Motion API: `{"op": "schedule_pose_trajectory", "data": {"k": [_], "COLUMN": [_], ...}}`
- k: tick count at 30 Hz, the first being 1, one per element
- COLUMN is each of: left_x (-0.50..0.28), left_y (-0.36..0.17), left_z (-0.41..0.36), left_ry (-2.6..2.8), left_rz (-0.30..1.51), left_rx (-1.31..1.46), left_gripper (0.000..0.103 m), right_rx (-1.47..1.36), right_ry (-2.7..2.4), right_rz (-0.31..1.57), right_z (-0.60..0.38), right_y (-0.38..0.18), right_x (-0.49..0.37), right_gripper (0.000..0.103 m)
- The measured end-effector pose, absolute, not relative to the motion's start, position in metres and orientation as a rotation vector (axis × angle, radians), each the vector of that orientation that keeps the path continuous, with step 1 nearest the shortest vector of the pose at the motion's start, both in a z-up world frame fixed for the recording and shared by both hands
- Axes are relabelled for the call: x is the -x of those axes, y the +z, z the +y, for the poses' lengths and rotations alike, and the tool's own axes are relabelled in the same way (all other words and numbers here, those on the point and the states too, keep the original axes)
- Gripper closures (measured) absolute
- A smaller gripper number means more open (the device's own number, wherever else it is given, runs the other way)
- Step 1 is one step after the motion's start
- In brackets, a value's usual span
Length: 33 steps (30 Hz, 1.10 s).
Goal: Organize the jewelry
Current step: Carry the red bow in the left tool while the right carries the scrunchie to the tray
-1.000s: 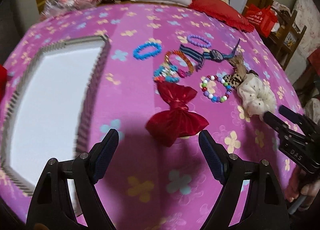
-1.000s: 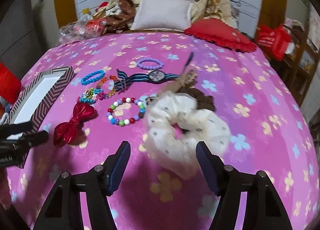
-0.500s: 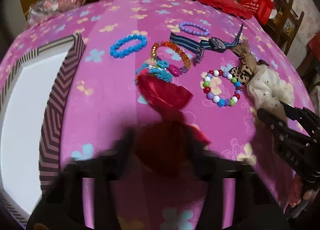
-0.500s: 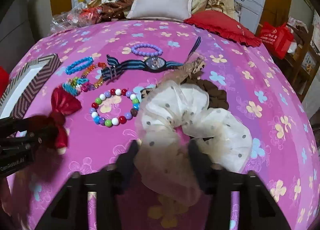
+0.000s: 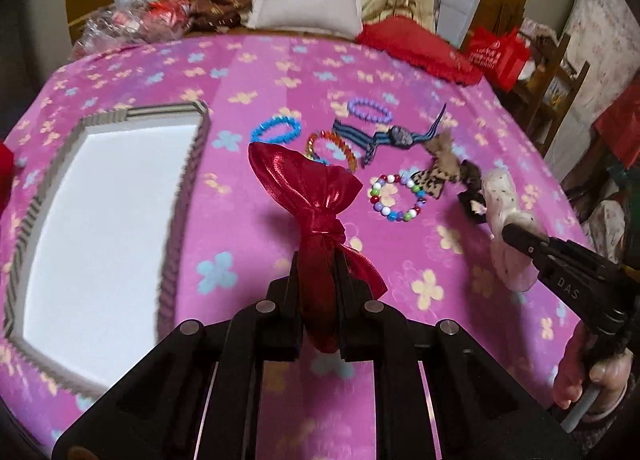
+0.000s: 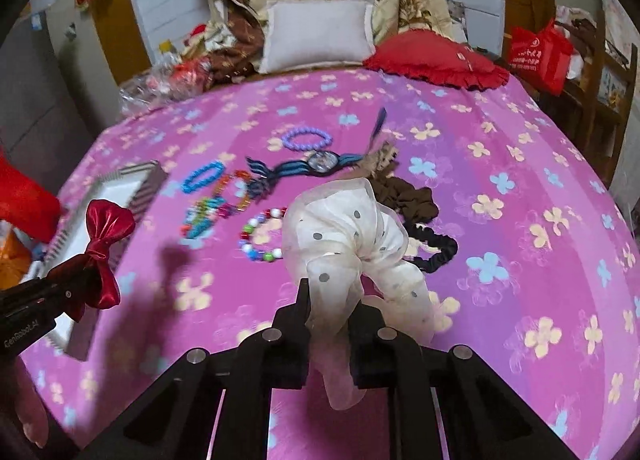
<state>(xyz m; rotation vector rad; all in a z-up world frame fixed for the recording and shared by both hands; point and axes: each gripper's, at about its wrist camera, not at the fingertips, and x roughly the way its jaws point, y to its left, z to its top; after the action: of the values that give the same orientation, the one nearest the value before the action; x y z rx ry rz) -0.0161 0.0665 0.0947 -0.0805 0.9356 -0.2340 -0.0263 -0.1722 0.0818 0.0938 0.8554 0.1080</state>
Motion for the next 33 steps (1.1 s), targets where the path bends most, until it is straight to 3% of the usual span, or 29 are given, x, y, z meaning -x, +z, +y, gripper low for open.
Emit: {"op": "schedule_pose_trajectory", "data": {"k": [16,24,33], "left_x": [0.081,0.008,-0.078], "left_y": [0.160,0.136,0.080], "left_z": [0.165,0.235,0.314], "left_ry": [-0.064,0.032,0.074], "left_rz": [0.744,0.757,0.851], "left_rx": [0.083,0.120,0.309], "left_gripper": [0.092,0.092,0.092], "right_rx": [0.065,0.120,0.243], "right_ry": [0.321,0.359,0.375], "right_rz": [0.750,0.821,0.906], "right_z": [-0.060,0.021,0.133], "right_y": [0.164,0.158,0.122], "right_x": [0.100,0.058,-0.053], "right_gripper": [0.089,0.089,0.089]}}
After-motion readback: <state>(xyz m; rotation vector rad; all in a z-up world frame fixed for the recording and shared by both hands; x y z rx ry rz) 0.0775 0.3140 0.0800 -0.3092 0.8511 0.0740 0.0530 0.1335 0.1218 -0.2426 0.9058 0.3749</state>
